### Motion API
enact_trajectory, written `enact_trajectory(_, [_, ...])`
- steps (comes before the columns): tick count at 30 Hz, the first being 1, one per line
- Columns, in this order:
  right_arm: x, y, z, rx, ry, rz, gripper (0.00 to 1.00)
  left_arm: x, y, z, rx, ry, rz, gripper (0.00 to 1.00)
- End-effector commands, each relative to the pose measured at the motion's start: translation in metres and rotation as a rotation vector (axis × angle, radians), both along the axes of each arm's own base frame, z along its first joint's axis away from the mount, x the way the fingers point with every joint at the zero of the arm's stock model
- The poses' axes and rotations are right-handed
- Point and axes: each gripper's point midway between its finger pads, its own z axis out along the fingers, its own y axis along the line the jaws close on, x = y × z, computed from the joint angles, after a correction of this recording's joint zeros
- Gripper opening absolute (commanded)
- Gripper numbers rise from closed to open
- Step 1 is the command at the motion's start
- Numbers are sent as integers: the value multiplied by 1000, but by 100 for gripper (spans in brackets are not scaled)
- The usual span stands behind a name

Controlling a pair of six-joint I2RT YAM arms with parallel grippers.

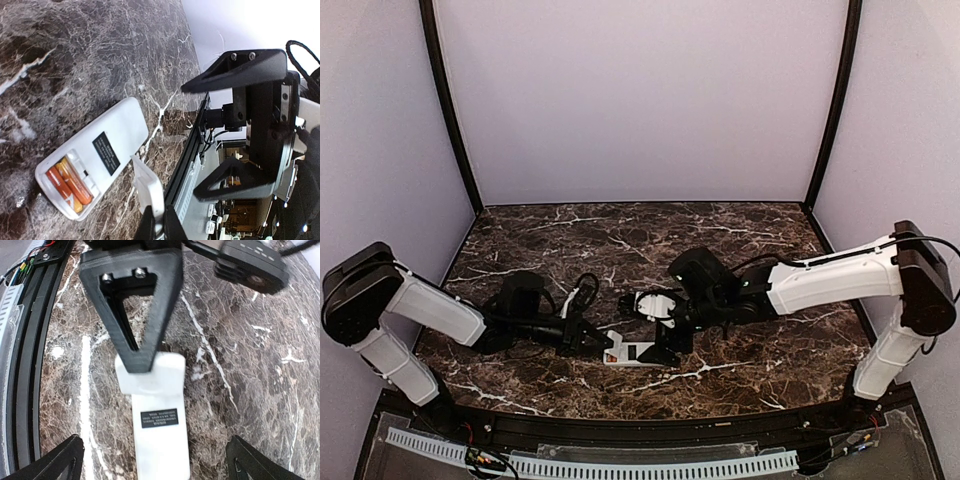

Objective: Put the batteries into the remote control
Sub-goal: Pass from the right arm to the left, then move the remote control without the battery cover to the center of the board.

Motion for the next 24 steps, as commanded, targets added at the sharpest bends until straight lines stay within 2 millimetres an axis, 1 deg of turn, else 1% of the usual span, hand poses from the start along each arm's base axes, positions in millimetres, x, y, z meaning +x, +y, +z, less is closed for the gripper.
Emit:
enact_trajectory(1, [8,-8,9,107,-6,-4,98,5,4,17,-143,8,48,0])
enact_trajectory(2, [9,-7,8,124,-22,3,99,3,8,15,-155,20,58,0])
enact_trajectory(3, [8,-8,4,128,-31,11,99,6,7,20,-196,24,73,0])
enact_trajectory(4, [8,-8,0,127,-39,19,99,5,9,18,-205,35,78,0])
enact_trajectory(5, [10,-7,-4,120,-50,20,99,5,8,22,-238,44,80,0])
enact_trajectory(6, [14,-5,-6,116,-58,18,99,4,9,14,-235,66,86,0])
enact_trajectory(7, [14,-4,-9,111,-60,30,99,5,9,23,-280,60,87,0])
enact_trajectory(8, [15,-1,-12,106,-64,42,99,4,10,15,-272,86,93,0])
enact_trajectory(9, [15,2,-14,105,-64,59,99,6,11,20,-304,84,101,0])
enact_trajectory(10, [16,3,-17,101,-57,65,99,7,12,20,-324,89,108,0])
enact_trajectory(12, [18,7,-23,86,-40,76,98,10,16,17,-334,106,126,0])
enact_trajectory(14, [15,9,-30,77,-16,93,97,10,18,13,-328,109,137,0])
enact_trajectory(17, [15,12,-35,67,2,97,94,10,21,9,-314,110,144,0])
enact_trajectory(24, [16,11,-56,13,31,93,91,10,18,18,-320,67,123,0])
